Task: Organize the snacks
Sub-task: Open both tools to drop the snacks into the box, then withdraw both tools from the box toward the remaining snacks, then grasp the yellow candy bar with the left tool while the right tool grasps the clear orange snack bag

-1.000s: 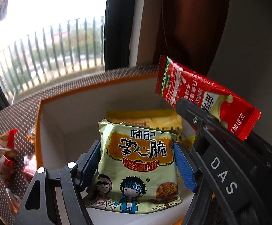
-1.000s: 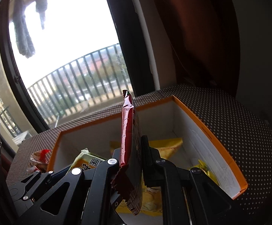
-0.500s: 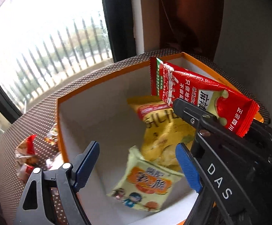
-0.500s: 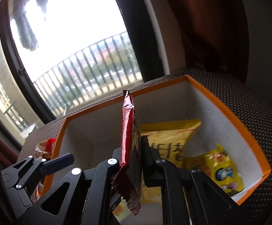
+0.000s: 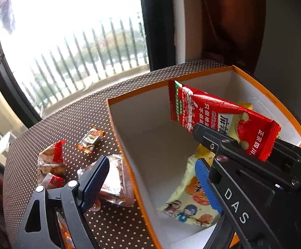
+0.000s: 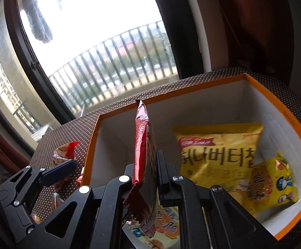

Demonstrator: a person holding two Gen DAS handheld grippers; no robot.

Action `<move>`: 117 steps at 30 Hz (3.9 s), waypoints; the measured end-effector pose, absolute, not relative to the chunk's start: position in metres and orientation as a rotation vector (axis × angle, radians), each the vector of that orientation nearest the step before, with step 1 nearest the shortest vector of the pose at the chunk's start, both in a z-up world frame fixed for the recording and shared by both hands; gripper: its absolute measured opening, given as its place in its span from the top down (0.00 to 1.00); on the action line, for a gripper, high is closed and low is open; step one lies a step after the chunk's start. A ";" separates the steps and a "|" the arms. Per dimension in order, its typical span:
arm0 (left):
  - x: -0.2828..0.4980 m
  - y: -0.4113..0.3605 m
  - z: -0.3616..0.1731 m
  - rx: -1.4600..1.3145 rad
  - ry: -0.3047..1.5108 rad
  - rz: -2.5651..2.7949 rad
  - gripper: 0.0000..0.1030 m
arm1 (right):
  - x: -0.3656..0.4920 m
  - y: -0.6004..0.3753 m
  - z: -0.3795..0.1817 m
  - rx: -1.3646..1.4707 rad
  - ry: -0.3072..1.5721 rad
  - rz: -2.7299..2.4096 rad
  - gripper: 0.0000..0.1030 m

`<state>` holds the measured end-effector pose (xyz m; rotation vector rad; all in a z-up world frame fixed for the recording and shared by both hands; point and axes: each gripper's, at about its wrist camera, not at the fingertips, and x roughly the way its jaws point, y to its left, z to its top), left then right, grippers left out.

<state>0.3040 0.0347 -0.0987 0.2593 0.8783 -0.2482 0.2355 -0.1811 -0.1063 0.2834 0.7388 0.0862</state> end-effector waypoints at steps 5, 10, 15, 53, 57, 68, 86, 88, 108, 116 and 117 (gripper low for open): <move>0.308 0.047 -0.102 0.237 0.881 -0.224 0.17 | 0.242 -0.170 -0.108 0.255 0.782 0.083 0.75; 0.305 0.060 -0.106 0.184 0.888 -0.220 0.17 | 0.243 -0.162 -0.107 0.206 0.798 0.066 0.45; 0.297 0.064 -0.104 0.156 0.881 -0.227 0.17 | 0.232 -0.162 -0.101 0.199 0.769 0.059 0.25; 0.171 0.087 -0.046 0.043 0.638 -0.196 0.06 | 0.119 -0.121 -0.037 0.105 0.479 -0.009 0.05; 0.159 0.094 -0.043 0.025 0.600 -0.177 0.03 | 0.106 -0.113 -0.033 0.088 0.417 -0.024 0.01; 0.134 0.121 -0.053 -0.017 0.564 -0.133 0.01 | 0.090 -0.091 -0.043 0.079 0.382 0.011 0.00; 0.117 0.193 -0.104 -0.082 0.597 0.099 0.01 | 0.095 -0.022 -0.096 0.025 0.395 0.097 0.00; 0.116 0.202 -0.111 -0.098 0.607 0.117 0.01 | 0.098 -0.014 -0.101 0.008 0.409 0.109 0.00; 0.135 0.278 -0.170 -0.154 0.715 0.329 0.01 | 0.128 0.051 -0.163 -0.022 0.545 0.217 0.00; 0.159 0.301 -0.190 -0.178 0.803 0.405 0.06 | 0.140 0.066 -0.177 -0.047 0.599 0.225 0.00; 0.162 0.304 -0.193 -0.190 0.818 0.405 0.12 | 0.142 0.067 -0.179 -0.047 0.606 0.226 0.00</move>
